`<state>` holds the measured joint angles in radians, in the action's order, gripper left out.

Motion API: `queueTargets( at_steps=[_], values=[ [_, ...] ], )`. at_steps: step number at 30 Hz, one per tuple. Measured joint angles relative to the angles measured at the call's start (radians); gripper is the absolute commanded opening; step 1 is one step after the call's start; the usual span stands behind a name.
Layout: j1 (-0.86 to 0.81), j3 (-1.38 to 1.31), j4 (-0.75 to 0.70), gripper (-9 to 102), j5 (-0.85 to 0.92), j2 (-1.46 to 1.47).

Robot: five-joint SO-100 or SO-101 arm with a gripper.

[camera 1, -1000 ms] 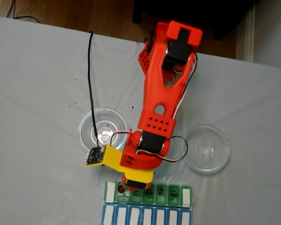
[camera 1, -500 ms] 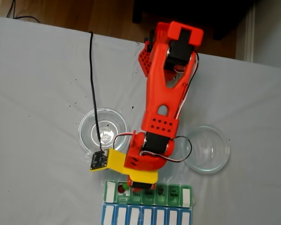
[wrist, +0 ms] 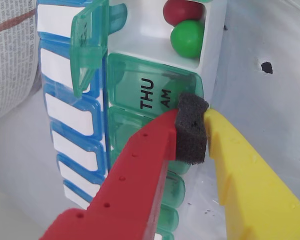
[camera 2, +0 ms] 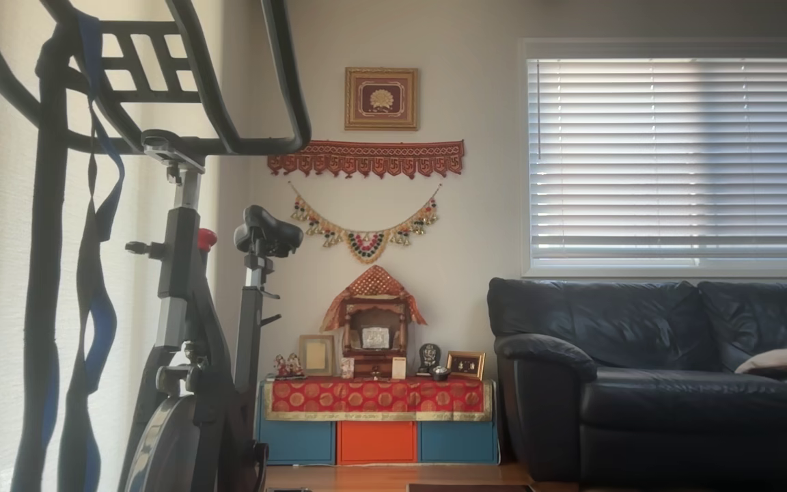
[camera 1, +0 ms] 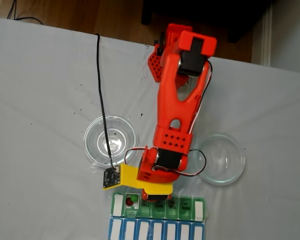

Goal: Sort medicines into box.

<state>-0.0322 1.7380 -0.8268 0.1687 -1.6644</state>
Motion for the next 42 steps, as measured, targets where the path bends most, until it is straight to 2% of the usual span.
queueTargets(
  at_steps=[8, 22, 33, 42],
  values=[
    [0.000, -0.005, -0.009, 1, 0.006, -0.003],
    [-0.046, 0.026, 0.044, 1, -0.152, -0.219],
    [-0.100, 0.028, 0.230, 1, -0.213, -0.236],
    [-0.110, 0.028, 0.272, 1, -0.166, -0.184]
  ],
)
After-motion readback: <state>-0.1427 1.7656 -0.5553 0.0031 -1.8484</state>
